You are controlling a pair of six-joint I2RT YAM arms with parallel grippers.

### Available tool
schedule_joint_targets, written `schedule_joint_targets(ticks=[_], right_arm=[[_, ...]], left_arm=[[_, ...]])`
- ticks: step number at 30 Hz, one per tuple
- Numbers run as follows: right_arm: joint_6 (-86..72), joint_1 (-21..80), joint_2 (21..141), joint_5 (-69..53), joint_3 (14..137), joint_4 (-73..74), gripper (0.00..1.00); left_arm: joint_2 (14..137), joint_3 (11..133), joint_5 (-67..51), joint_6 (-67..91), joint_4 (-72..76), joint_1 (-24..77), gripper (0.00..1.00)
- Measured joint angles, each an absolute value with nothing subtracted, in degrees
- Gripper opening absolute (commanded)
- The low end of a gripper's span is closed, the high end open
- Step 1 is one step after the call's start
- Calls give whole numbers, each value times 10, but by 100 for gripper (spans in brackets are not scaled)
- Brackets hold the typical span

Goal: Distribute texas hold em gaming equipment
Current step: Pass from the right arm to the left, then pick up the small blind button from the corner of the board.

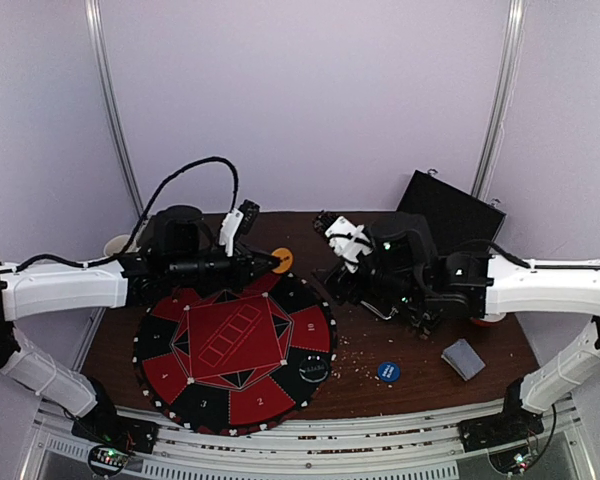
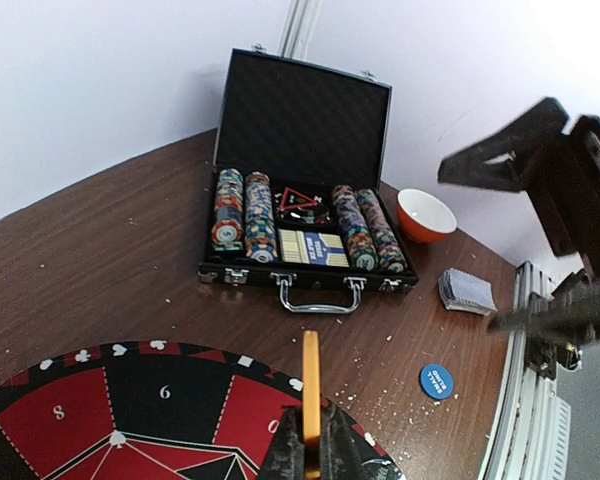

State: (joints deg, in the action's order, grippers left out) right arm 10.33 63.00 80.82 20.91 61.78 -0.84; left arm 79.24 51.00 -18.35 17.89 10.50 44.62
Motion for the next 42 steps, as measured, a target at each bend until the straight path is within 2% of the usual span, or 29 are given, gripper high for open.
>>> schedule_joint_targets(ticks=[6,11,14,19,26,32,42], right_arm=[[4,475,737,-32,613,-2,83],[-63,439,731,-186,595,-15,81],[-92,429,731,-227,584,-21,80],[-121,420,730,-248,580,-28,79],[-124,418,721,-243,580,-14,79],[-125,418,707,-224,577,16,79],[-125,417,731,-156,611,136,78]], left_arm=[[721,431,-227,236,180,387,0],[678,392,-255,284,209,356,0],[641,374,-258,309,211,356,0],[573,347,-245,351,202,356,0],[510,350,-166,392,104,356,0],[505,355,-109,430,-16,356,0],[510,355,-92,458,-46,356,0]])
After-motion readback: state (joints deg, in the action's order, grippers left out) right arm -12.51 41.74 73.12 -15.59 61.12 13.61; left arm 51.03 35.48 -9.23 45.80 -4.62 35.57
